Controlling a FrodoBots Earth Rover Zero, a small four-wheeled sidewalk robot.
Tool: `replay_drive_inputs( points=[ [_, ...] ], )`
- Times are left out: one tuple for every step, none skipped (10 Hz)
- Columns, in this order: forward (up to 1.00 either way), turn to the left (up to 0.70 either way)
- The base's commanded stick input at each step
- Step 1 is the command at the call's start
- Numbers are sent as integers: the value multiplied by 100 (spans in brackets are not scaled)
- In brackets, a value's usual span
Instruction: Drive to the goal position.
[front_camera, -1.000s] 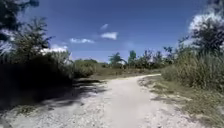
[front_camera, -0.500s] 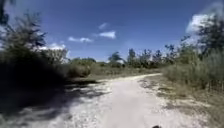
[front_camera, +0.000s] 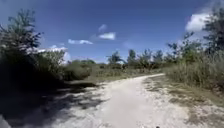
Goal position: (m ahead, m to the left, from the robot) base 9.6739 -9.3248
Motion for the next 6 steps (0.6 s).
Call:
replay_drive_inputs(
  points=[
    [85,0],
    [85,0],
    [85,0],
    [85,0],
    [85,0],
    [85,0]
  ],
)
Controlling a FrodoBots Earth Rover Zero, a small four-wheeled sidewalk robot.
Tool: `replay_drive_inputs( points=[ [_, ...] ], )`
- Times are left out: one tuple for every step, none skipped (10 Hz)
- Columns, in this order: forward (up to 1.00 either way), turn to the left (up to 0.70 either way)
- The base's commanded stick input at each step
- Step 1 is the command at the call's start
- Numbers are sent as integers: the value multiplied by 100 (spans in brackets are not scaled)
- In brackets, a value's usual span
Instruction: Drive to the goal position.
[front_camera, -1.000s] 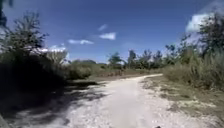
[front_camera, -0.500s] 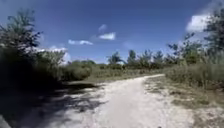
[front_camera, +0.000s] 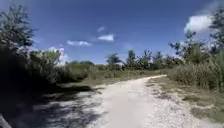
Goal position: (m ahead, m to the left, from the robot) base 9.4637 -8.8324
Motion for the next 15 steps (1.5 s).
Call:
replay_drive_inputs(
  points=[
    [85,0],
    [85,0],
    [85,0],
    [85,0],
    [85,0],
    [85,0],
    [85,-1],
    [85,-22],
    [85,-34],
    [85,-34],
    [85,-34],
    [85,-34],
    [85,0],
    [85,0],
    [85,0]
  ],
)
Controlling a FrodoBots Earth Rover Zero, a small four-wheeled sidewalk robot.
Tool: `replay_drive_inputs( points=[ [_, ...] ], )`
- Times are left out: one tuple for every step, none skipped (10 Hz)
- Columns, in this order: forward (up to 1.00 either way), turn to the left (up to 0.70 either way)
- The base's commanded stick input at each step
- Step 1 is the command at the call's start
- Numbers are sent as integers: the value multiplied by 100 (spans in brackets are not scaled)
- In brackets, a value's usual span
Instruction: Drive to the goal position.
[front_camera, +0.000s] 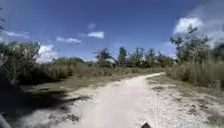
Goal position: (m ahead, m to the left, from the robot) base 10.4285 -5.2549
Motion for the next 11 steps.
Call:
replay_drive_inputs(
  points=[
    [85,0],
    [85,0],
    [85,0],
    [85,-6],
    [85,-20],
    [85,-28],
    [85,-26],
    [85,0],
    [85,0],
    [85,0],
    [85,0]
  ],
)
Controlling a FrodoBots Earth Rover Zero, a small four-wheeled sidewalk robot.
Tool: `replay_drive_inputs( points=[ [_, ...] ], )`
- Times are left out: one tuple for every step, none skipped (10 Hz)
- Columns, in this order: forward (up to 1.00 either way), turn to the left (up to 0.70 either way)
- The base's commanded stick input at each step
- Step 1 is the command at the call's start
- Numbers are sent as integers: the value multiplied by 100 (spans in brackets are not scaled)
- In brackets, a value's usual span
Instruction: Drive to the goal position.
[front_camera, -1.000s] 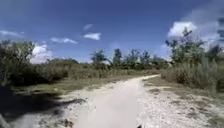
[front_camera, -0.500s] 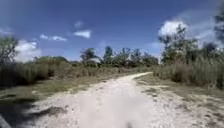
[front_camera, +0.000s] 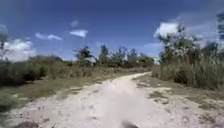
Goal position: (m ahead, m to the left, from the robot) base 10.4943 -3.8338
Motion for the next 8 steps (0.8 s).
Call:
replay_drive_inputs(
  points=[
    [85,0],
    [85,0],
    [85,0],
    [85,0],
    [85,0],
    [85,0],
    [85,0],
    [85,0]
  ],
)
